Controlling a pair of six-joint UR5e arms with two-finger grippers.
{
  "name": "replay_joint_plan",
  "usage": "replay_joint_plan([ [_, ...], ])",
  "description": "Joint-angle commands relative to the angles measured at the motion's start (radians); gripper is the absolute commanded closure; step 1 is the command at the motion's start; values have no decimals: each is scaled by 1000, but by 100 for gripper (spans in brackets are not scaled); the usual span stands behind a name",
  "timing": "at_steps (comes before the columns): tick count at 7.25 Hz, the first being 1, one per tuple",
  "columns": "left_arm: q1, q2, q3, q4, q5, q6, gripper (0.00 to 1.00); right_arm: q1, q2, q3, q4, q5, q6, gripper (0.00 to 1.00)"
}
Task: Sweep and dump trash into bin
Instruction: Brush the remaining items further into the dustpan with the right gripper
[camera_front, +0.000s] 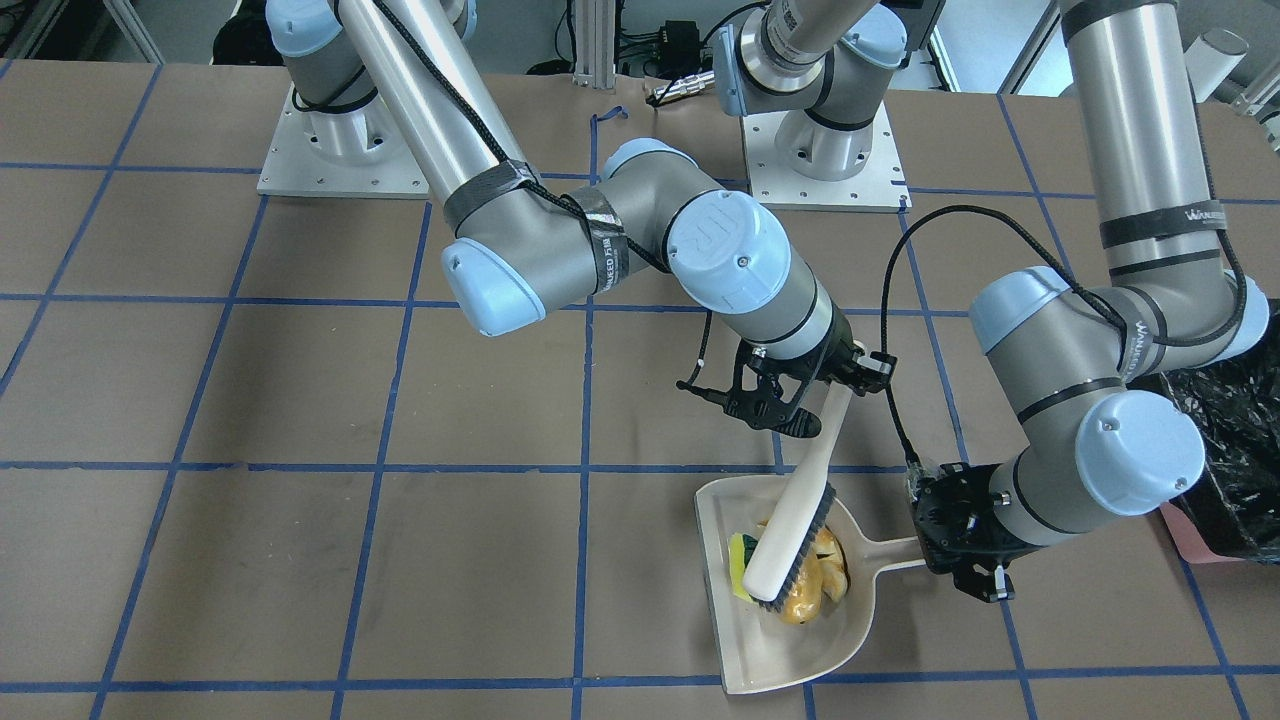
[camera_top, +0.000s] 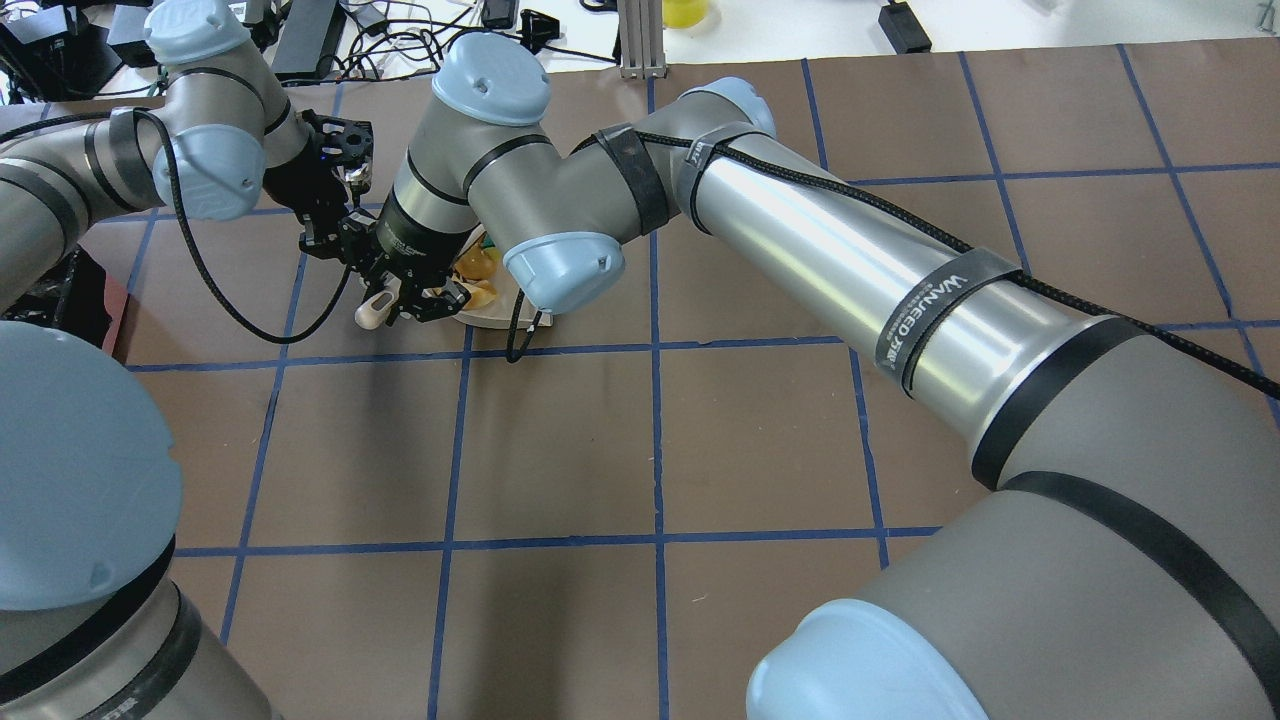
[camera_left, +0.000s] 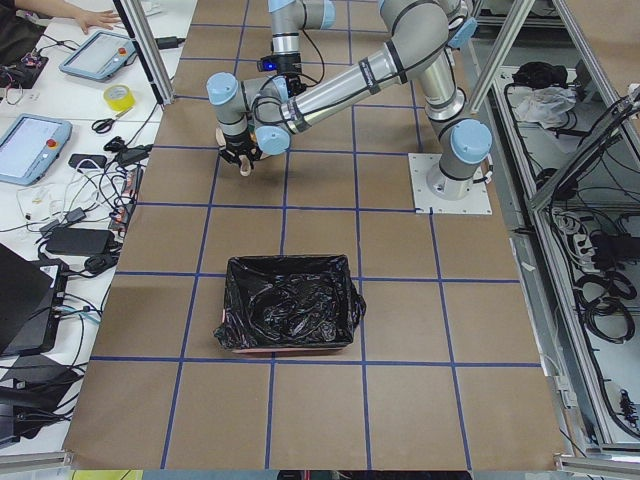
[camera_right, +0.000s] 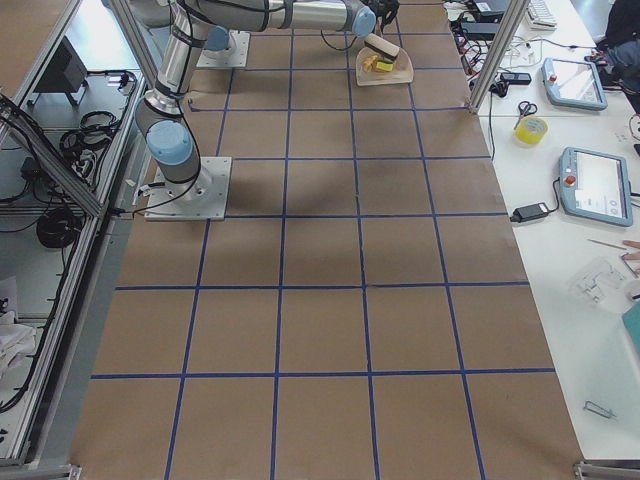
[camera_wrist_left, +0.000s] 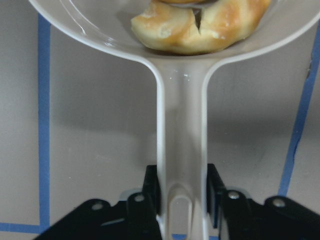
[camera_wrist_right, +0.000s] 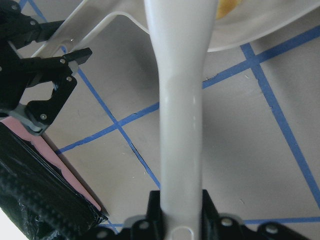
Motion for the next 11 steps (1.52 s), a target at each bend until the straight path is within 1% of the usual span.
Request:
replay_joint_plan([
  [1,0,0,0,0,0,0,100,-1,23,0,-40,-8,-5,100],
  [3,0,2,-2,-1,0,0,100,-1,49,0,-161,8,157,100],
  [4,0,0,0,0,-2,0,100,-1,52,0,-169,8,193,100],
  [8,2,2,-2,0,-2,5,100,-4,40,-22,-166,4,345,100],
  [10,2,2,-2,0,-2,5,100,-22,34,-26,-145,-13,334,100],
  [11,2,3,-2,0,0,5,100,-43,7,-25,-90,-28,307,100],
])
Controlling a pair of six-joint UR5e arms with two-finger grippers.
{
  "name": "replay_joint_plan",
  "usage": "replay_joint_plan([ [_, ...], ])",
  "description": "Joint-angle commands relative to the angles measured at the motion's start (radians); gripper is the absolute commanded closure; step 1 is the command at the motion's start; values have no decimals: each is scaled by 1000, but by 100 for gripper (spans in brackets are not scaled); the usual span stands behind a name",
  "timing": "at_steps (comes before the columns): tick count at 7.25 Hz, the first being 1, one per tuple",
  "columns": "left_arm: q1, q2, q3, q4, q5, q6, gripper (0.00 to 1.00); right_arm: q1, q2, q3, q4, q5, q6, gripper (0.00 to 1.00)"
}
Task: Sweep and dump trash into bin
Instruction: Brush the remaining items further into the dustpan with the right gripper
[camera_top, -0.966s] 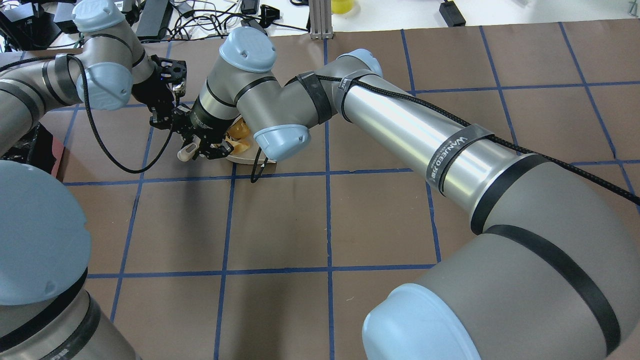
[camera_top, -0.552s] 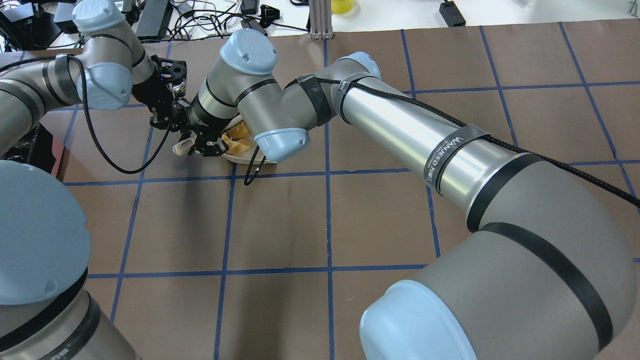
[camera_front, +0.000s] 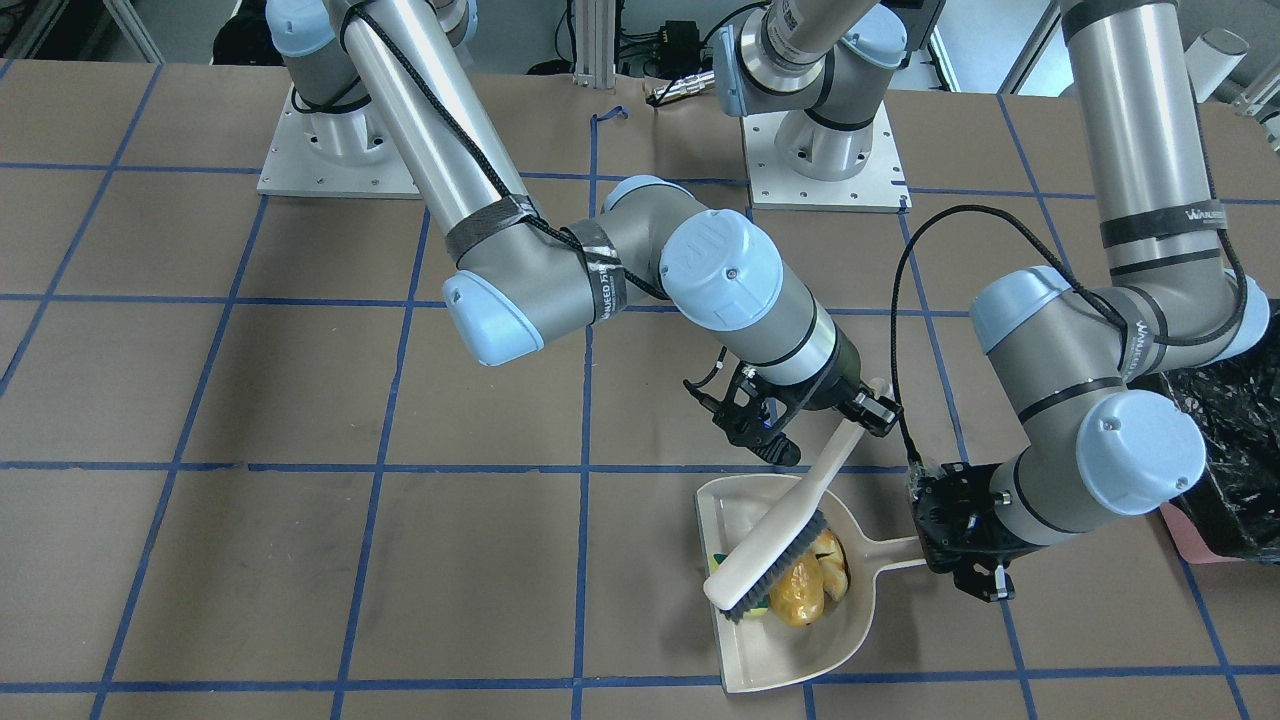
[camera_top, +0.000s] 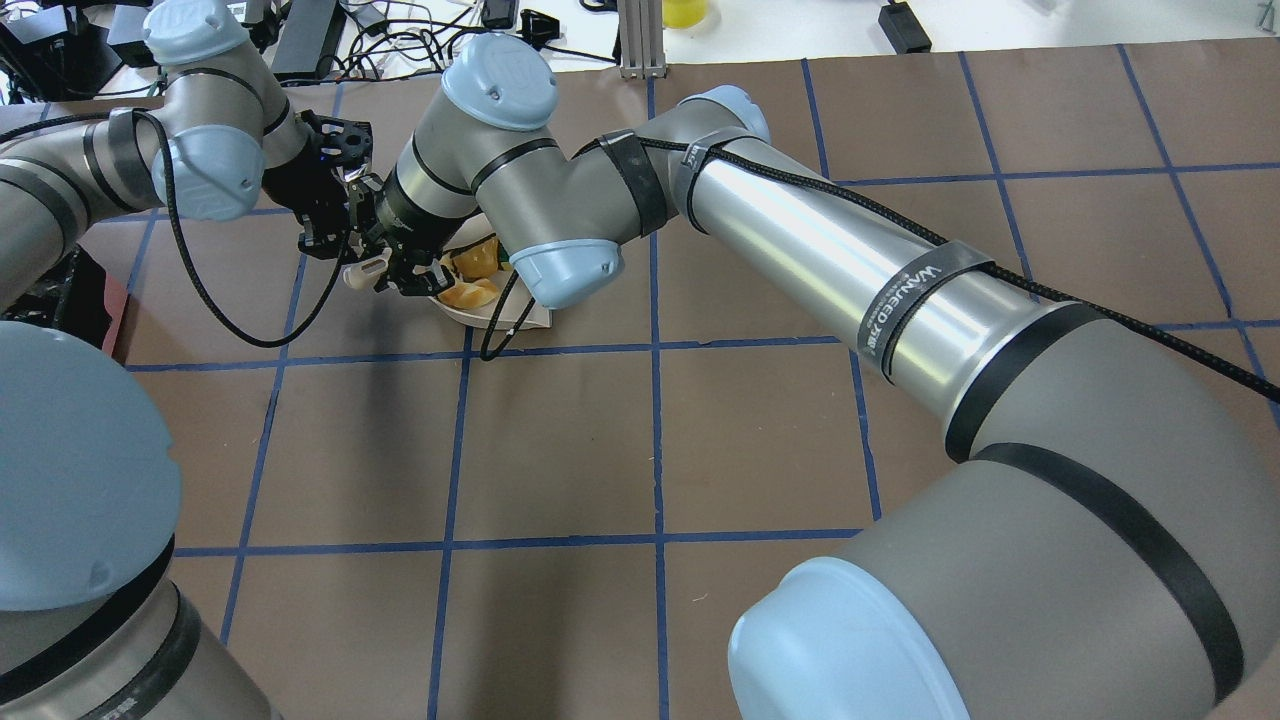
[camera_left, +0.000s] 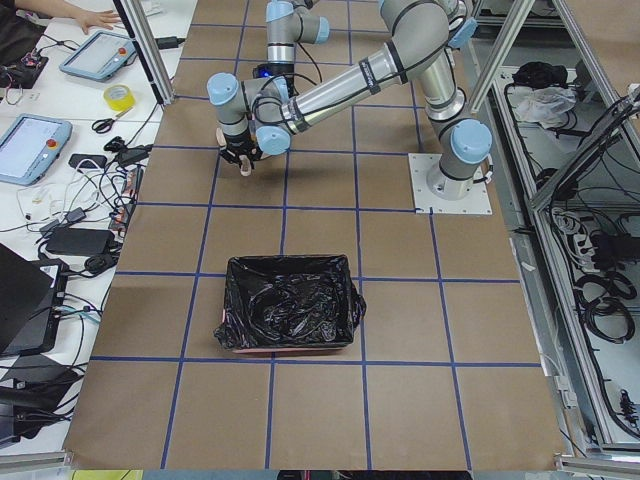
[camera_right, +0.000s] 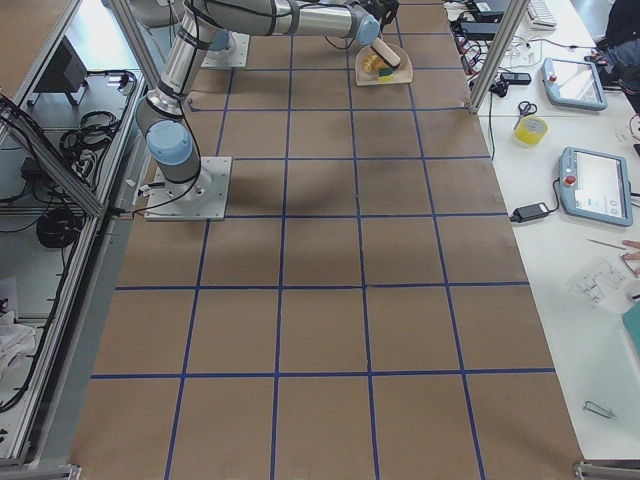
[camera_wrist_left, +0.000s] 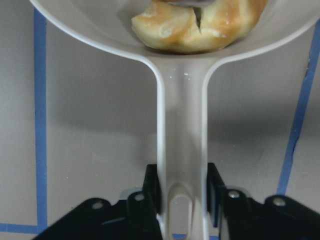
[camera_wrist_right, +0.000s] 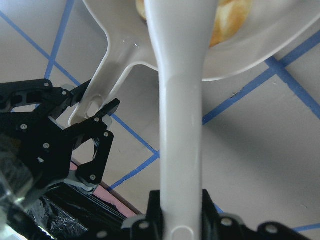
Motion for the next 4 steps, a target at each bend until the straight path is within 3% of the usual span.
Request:
replay_joint_plan([
  [1,0,1,0,0,-1,0,100,-39,-36,0,124,-74,-86,100],
  [4,8,13,0,-2,-39,3,100,-121,-60,9,384,-212,-391,100],
])
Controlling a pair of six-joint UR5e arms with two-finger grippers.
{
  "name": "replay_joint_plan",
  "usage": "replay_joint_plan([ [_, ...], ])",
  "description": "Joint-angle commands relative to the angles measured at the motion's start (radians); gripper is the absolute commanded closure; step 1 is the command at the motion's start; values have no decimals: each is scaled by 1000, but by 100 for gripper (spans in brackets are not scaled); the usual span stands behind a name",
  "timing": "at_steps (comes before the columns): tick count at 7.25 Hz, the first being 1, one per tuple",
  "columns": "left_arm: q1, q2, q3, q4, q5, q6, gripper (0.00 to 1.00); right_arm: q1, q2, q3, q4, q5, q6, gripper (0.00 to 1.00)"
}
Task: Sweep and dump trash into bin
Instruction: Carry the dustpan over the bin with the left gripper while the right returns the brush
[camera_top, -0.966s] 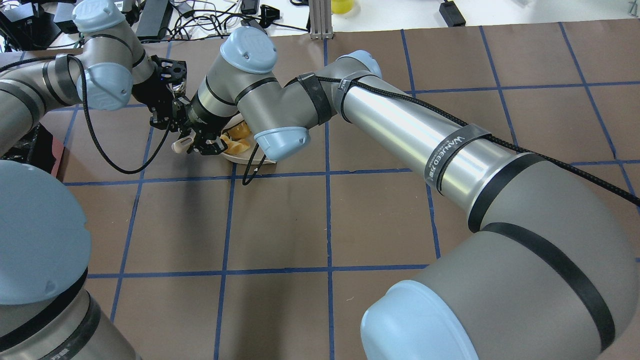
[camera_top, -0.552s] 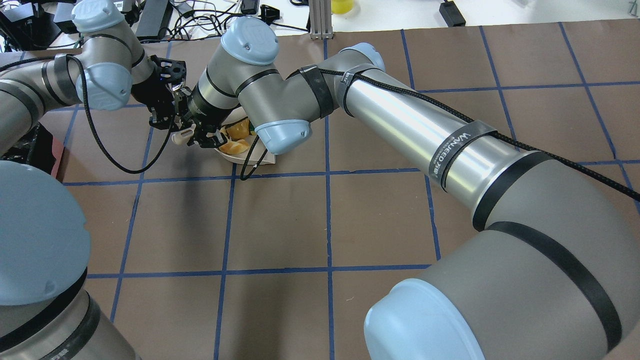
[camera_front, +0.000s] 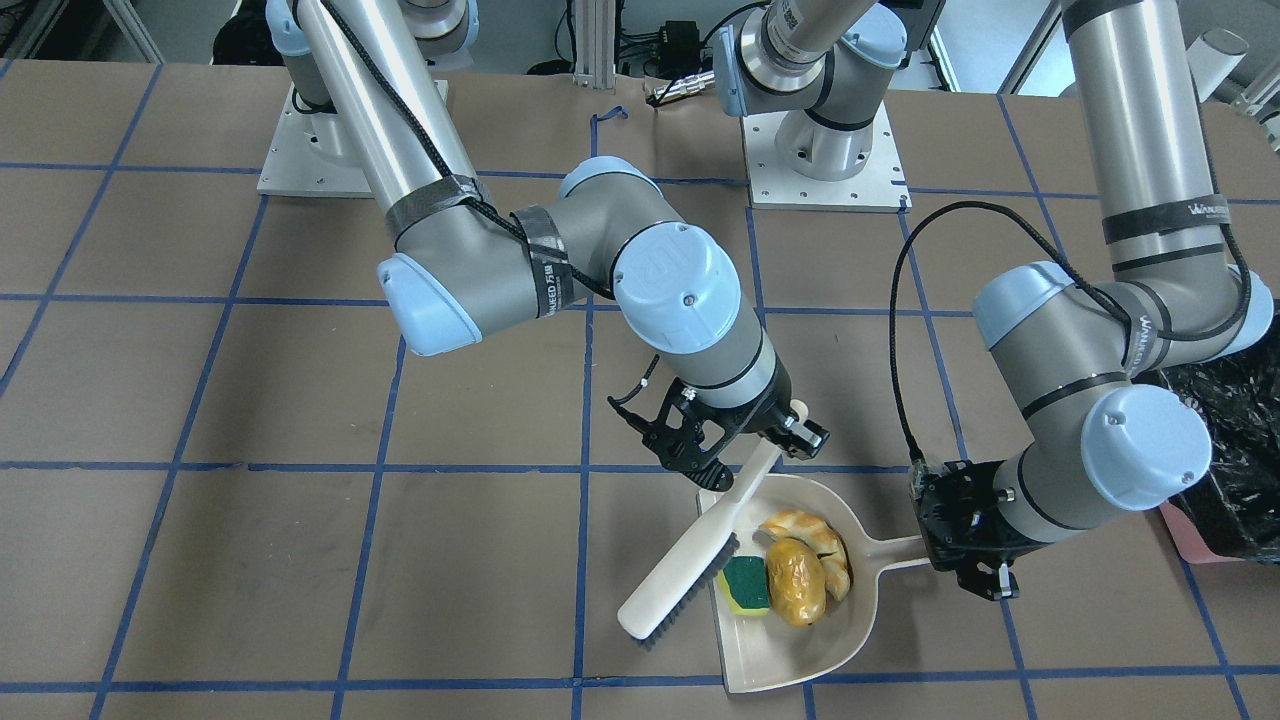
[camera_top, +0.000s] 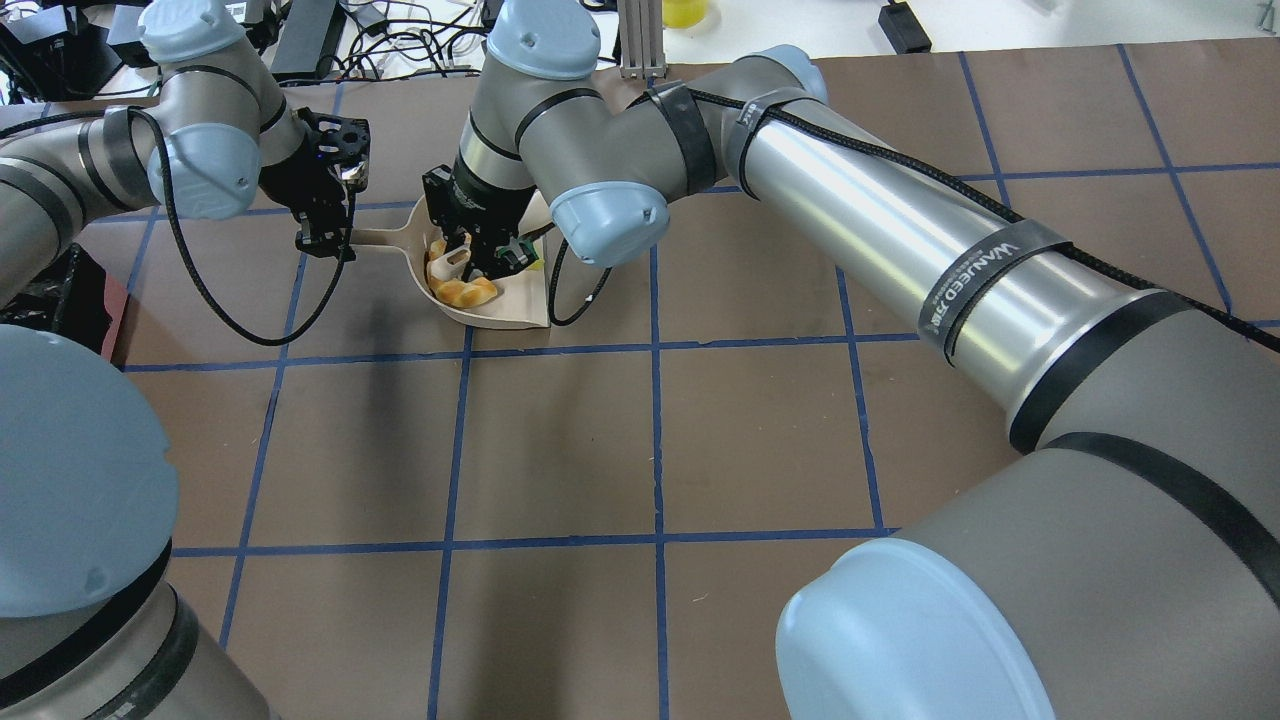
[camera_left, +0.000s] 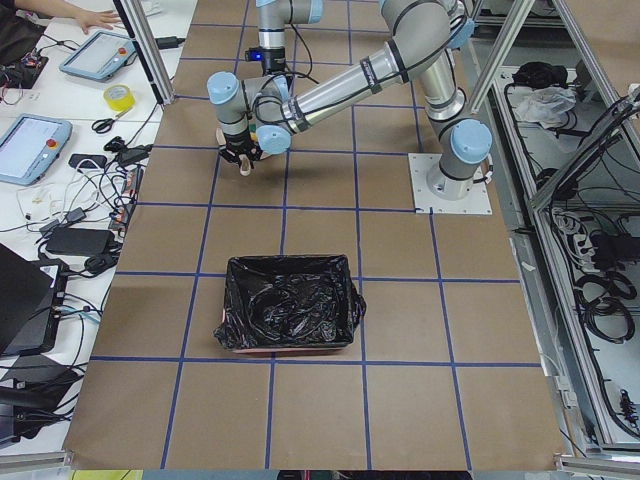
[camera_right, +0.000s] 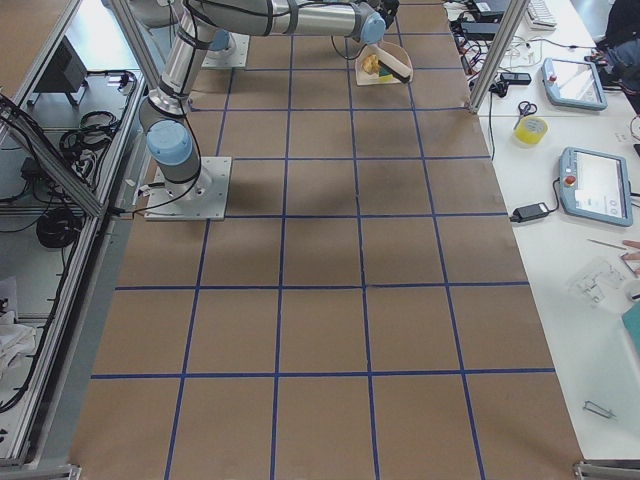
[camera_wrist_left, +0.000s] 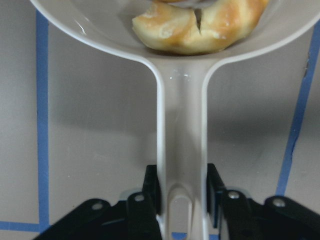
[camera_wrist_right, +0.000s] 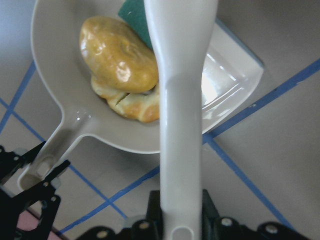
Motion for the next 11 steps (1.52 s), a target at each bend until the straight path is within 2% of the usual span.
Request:
replay_joint_plan([
  [1,15,9,0,-1,-49,4,100,-110,-49,7,247,-68,-271,100],
  [3,34,20,0,-4,-53,13,100,-216,-125,8,429,-154,-468,100],
  [5,82,39,0,-33,-54,59,100,-290,-169,46,523,-267,-624,100],
  [8,173,89,21,-121,-54,146,100,-414,-272,224,511,-364,-825,100],
  [9,219,109,21,-145,-59,200,100,-436,-293,272,518,-468,-901,100],
  [11,309,137,81,-258,-65,368,100,-505,-300,310,518,-521,-1023,100],
])
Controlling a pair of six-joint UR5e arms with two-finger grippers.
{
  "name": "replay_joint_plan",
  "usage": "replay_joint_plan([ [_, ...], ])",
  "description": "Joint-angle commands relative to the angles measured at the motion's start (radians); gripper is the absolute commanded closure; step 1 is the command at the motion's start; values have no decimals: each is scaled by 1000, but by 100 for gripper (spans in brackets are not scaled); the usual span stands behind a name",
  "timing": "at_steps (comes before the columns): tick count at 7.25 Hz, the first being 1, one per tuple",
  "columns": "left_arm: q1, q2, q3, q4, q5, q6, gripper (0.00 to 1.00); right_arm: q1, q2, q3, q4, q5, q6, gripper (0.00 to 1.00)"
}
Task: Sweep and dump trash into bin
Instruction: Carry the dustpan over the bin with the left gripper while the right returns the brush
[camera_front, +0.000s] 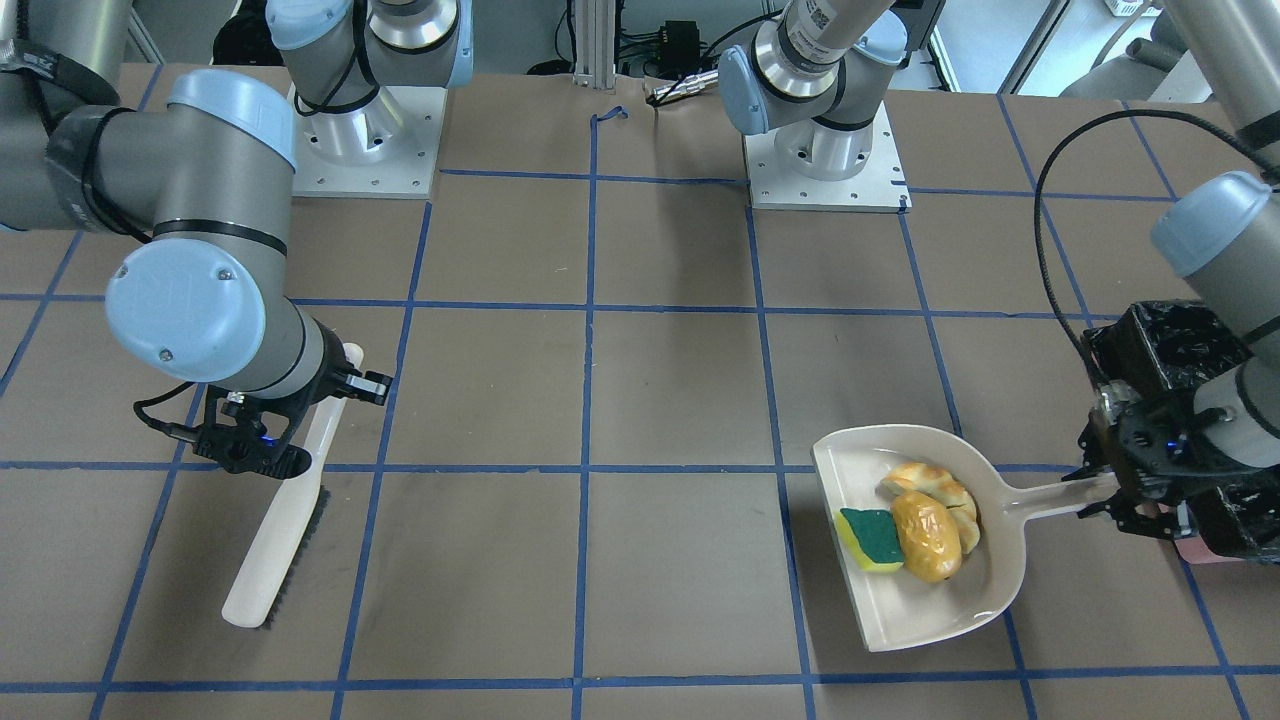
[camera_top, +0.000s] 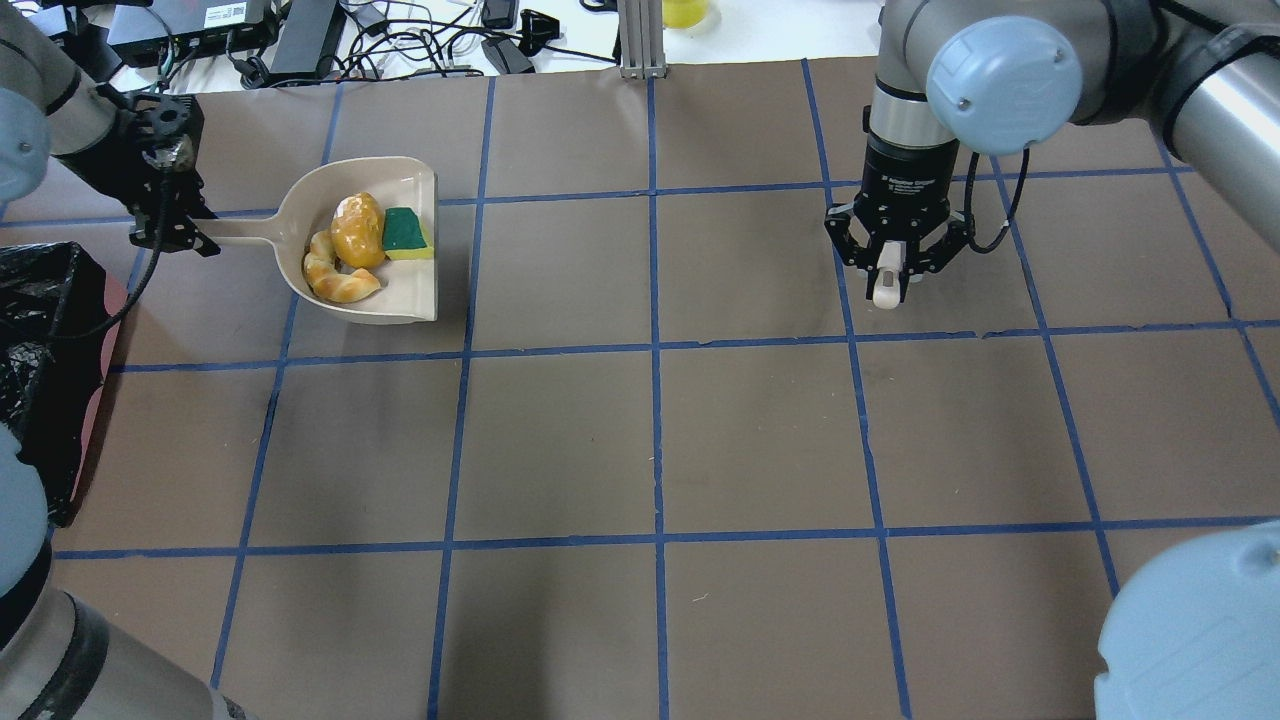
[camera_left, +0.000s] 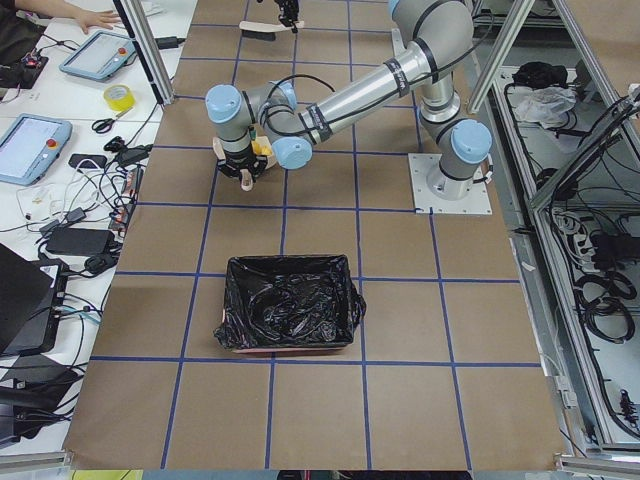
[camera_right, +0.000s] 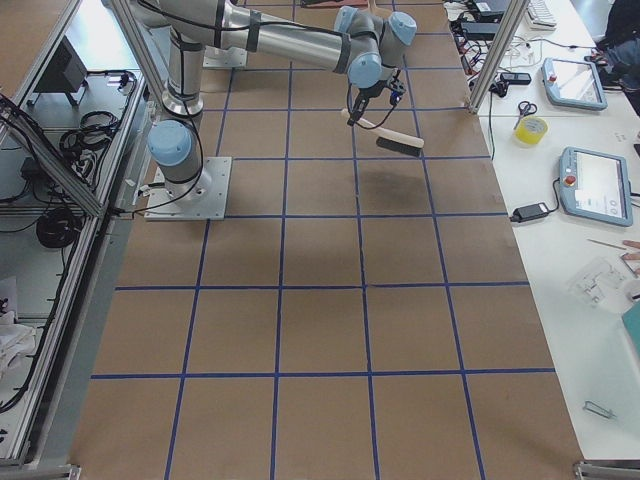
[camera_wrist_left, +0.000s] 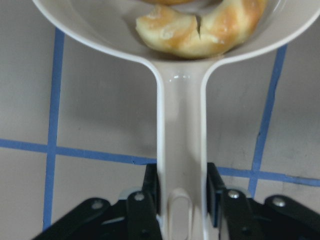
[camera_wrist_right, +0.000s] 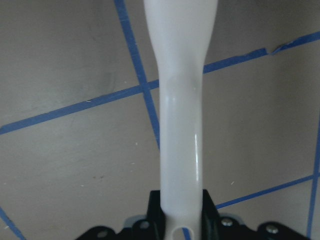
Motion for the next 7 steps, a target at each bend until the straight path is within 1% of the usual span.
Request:
replay_joint_plan([
  [1,124,17,86,-164,-3,191,100,-93,-7,47,-6,-143,-174,100],
  [2,184,17,121,-215,-3,266,100,-141,-5,73,-70,-174,-301,100],
  [3,237,16,158,-272,6,353,100,-217,-7,122,-143,-179,-396,100],
  [4,300,-1,201,-305,14,418,100,-255,-25,185,-249,-179,-457,100],
  [5,352,-16,251,-331,29,491,100,-261,-31,237,-396,-191,-527,100],
  [6,392,-23,294,-348,30,583,100,-267,-28,259,-450,-185,-564,100],
  [7,432,-36,318,-348,31,669,100,-282,-27,261,-452,-177,-578,100],
])
